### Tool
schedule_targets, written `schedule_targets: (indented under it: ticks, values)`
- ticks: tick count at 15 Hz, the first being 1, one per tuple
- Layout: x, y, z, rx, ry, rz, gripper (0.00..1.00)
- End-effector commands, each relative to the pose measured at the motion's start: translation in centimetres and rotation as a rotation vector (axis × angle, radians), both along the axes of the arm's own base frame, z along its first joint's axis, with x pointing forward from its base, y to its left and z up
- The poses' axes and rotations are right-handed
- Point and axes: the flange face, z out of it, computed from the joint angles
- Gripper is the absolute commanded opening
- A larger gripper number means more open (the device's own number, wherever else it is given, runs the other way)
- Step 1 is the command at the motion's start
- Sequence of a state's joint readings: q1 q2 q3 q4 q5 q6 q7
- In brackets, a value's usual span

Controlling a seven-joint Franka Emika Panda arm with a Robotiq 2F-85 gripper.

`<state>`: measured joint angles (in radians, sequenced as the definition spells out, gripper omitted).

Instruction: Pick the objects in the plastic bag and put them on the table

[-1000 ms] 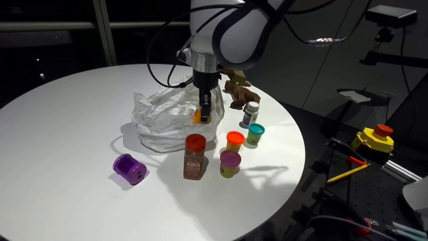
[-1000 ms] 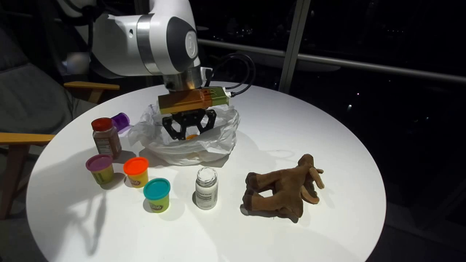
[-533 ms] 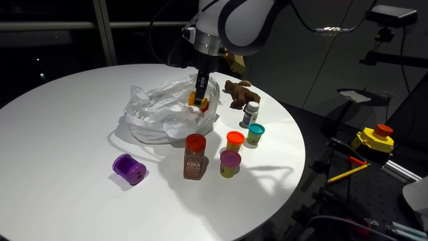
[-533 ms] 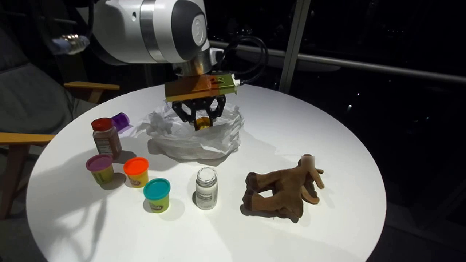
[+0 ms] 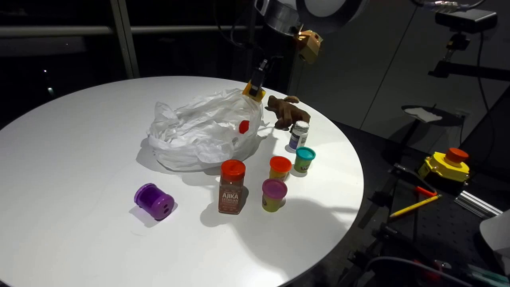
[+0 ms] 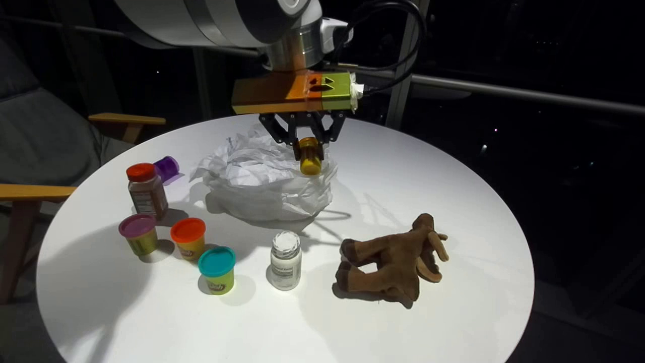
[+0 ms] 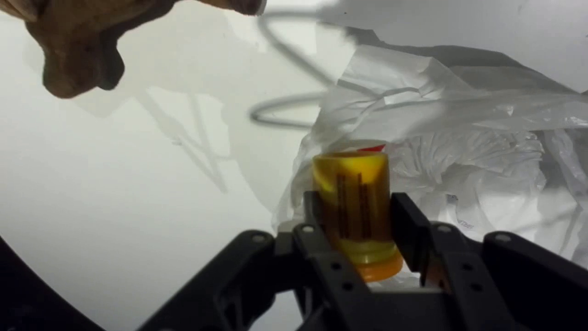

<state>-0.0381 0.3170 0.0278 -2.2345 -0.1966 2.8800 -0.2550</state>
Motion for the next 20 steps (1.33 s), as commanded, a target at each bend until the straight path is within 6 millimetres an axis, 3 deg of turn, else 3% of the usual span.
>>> schedule_targets:
  ticks: [1,6,10,15,20]
  values:
    - [-1.9,-2.2,1.5,0.052,-0.051,-0.118,0.16]
    - [-1.4,-5.9,-0.6,0.066,-0.017,-0.307,0.16]
    - [-0.2,-8.1,-3.9,0.076,0.024,-0.489,0.16]
    - [2.7,-7.9,-7.0,0.132,-0.032,-0.708,0.16]
    - [4.9,-7.4,-9.5,0.072,-0.034,-0.81,0.16]
